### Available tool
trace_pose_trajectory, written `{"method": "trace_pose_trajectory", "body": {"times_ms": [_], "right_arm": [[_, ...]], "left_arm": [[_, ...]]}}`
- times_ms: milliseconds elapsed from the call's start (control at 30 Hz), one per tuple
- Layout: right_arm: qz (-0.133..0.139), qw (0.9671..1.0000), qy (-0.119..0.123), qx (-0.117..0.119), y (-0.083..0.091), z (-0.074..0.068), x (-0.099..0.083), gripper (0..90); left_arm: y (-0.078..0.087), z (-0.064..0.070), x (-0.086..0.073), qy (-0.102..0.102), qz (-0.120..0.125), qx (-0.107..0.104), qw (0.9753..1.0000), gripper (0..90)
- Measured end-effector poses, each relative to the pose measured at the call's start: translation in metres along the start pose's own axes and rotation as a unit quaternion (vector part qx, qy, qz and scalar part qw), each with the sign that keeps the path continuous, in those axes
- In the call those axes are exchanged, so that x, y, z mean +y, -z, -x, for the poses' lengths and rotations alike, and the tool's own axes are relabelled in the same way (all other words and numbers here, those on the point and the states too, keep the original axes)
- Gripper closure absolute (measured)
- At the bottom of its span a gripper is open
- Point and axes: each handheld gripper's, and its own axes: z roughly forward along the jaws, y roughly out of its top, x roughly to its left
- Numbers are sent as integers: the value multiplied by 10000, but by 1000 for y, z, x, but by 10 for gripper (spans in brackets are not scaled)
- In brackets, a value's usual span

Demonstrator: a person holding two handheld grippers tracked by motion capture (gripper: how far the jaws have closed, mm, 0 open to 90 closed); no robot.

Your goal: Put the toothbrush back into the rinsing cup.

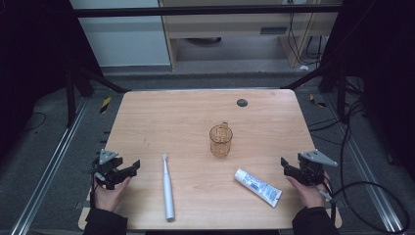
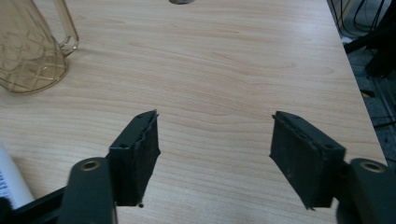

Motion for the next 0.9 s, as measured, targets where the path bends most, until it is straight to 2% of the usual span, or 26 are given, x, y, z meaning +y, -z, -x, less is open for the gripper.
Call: {"method": "trace_pose_trajectory", "body": {"times_ms": [67,233,433,467,567,733,900], "right_arm": [[40,10000,40,34,4,-6,0,382],[124,9997,158,123,9,-13,1,442],[148,9993,254,228,12,-16,1,475],[128,9993,237,255,12,-17,1,482],[107,9992,257,287,12,-17,1,497],[46,9987,350,368,12,-21,0,526],[-4,9984,434,359,10,-21,-1,537]], "left_arm": [[2,6,-1,-77,-15,-8,10000,346],[5,11,-3,-37,-68,-68,9999,416],[6,22,-6,-213,-173,-123,9995,489],[5,25,-6,-316,-241,-118,9991,506],[4,27,-8,-366,-308,-114,9988,530],[0,37,-11,-490,-495,-262,9972,644],[-6,44,-14,-567,-680,-369,9954,707]]}}
